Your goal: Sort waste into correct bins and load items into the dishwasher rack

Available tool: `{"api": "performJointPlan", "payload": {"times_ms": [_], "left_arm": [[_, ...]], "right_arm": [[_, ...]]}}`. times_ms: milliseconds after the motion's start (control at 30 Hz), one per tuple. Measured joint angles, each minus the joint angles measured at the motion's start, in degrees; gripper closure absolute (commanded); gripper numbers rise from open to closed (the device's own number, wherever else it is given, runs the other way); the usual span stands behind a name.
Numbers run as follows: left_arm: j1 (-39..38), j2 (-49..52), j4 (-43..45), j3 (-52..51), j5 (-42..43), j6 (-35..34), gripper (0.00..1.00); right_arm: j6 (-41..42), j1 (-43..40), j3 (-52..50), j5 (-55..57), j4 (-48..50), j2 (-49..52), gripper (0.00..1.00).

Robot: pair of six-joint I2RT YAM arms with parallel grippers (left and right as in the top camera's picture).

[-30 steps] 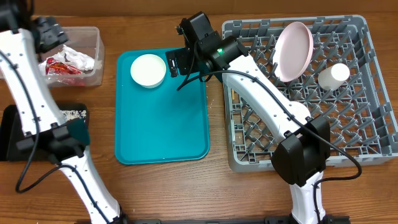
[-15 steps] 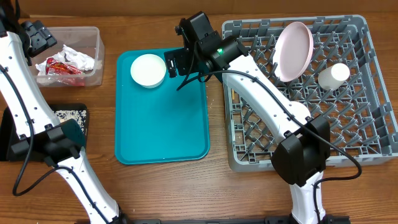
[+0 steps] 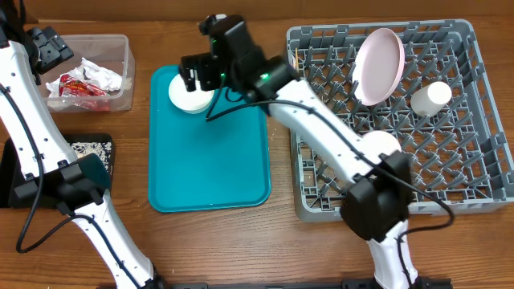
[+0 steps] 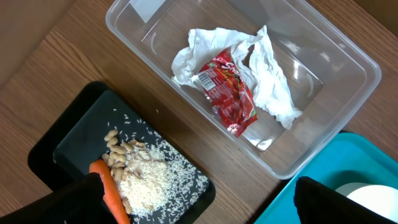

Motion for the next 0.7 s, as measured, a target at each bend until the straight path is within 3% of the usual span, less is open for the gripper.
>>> {"api": "performJointPlan", "payload": {"times_ms": [300,567,700], "left_arm": [[0.0,0.0,0.0,0.0,0.0,0.0,0.0],[0.0,0.0,0.0,0.0,0.0,0.0,0.0],[0.0,0.0,0.0,0.0,0.0,0.0,0.0]], "right_arm": [[4.5,0.4,0.3,5.2,3.6,14.3,0.18],[7.1,0.4,0.3,7.5,3.9,16.7,0.32],[7.8,0.4,0.3,8.1,3.8,17.2,0.49]]}}
